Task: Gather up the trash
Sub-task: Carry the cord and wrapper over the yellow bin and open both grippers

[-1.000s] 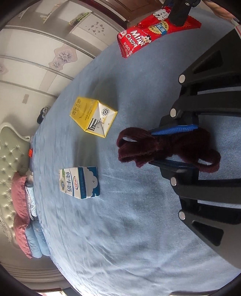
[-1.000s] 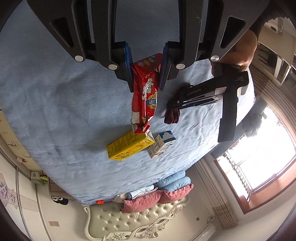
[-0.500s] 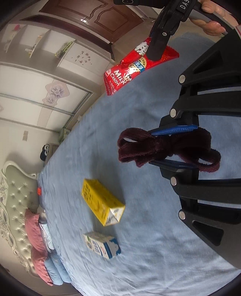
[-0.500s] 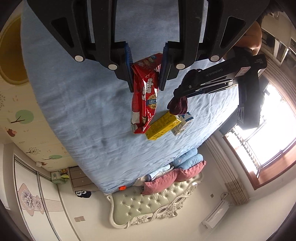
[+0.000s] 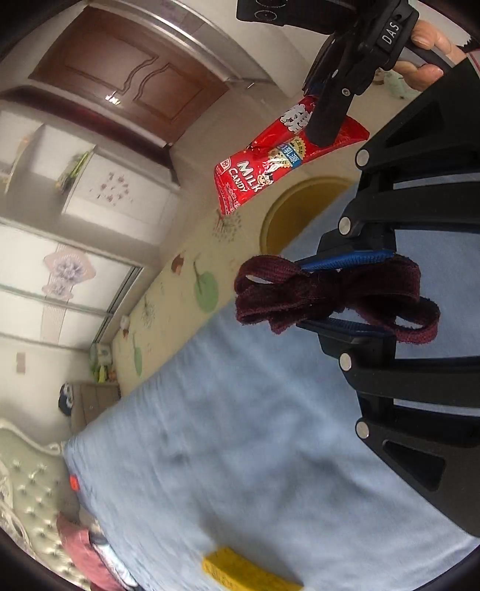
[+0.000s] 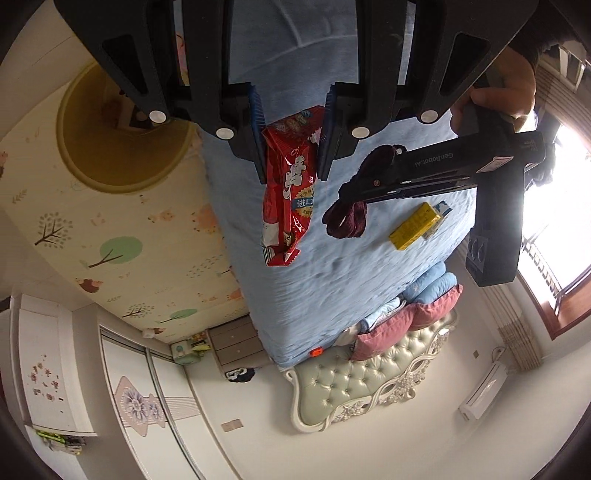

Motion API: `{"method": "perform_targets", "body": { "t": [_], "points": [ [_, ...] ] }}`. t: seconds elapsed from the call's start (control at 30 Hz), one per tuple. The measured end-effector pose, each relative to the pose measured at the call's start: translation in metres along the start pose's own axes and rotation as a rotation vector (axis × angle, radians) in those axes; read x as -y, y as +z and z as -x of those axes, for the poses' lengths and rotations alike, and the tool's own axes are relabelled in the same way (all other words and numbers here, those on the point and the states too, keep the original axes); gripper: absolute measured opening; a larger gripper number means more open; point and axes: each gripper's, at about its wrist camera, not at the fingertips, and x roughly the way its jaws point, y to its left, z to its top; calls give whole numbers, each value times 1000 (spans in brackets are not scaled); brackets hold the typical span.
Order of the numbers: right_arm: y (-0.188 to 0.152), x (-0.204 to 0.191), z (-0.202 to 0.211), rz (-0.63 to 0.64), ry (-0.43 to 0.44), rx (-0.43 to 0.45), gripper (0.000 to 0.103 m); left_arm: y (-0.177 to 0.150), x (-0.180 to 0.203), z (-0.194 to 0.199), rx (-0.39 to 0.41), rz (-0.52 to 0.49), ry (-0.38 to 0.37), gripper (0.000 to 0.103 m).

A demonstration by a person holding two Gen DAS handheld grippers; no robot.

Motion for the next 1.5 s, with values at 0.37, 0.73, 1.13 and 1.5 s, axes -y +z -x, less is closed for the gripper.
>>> {"method": "perform_targets", "body": {
  "t": [0.37,0.73,1.13,1.5],
  "points": [
    [-11,92,25,-122,-153,-2,26,31,75,-89,-150,-84,-121,26],
    [-22,160,0,-199,-249,-135,26,49,115,-188,-390,-124,-159,26],
    [-56,200,-38,-259,-290,-265,26,34,115,-241,-570,-77,-203,26],
    [-62,194,-63,-164,-353,-352,68,37,98,-240,-557,29,-173,99]
  ]
}}
